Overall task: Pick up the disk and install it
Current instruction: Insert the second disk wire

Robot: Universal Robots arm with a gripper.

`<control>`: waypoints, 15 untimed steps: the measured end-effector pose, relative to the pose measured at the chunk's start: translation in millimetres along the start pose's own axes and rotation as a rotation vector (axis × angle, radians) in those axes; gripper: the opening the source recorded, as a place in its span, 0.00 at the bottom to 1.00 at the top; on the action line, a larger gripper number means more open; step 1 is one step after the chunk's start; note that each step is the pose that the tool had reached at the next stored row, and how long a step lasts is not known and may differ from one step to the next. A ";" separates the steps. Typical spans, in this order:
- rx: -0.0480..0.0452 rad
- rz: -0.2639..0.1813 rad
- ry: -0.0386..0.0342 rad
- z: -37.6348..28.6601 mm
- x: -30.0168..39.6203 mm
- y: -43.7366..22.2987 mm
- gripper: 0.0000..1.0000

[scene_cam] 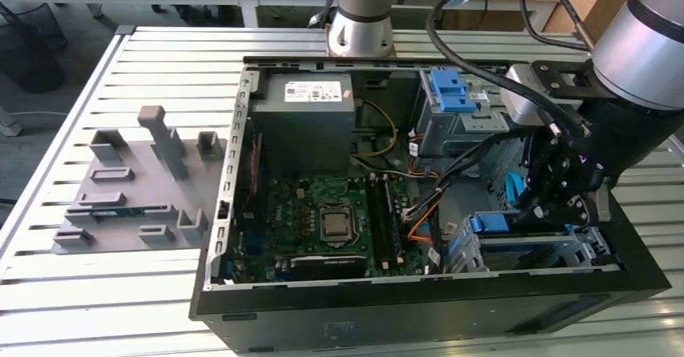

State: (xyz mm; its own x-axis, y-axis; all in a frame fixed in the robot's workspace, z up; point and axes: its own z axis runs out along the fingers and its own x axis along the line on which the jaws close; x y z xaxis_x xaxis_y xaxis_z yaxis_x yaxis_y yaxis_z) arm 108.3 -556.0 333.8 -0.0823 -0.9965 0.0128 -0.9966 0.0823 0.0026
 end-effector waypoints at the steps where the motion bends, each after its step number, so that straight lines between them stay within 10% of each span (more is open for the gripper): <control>1: 0.0000 0.000 0.0002 -2.1 0.0 0.0 0.24; 15: 0.0000 0.000 0.0002 -14.6 0.2 0.0 0.11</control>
State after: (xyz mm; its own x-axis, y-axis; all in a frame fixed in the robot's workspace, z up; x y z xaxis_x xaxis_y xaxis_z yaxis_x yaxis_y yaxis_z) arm 108.3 -556.0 348.5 -0.0823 -0.9965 0.0130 -0.9966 0.0823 0.0026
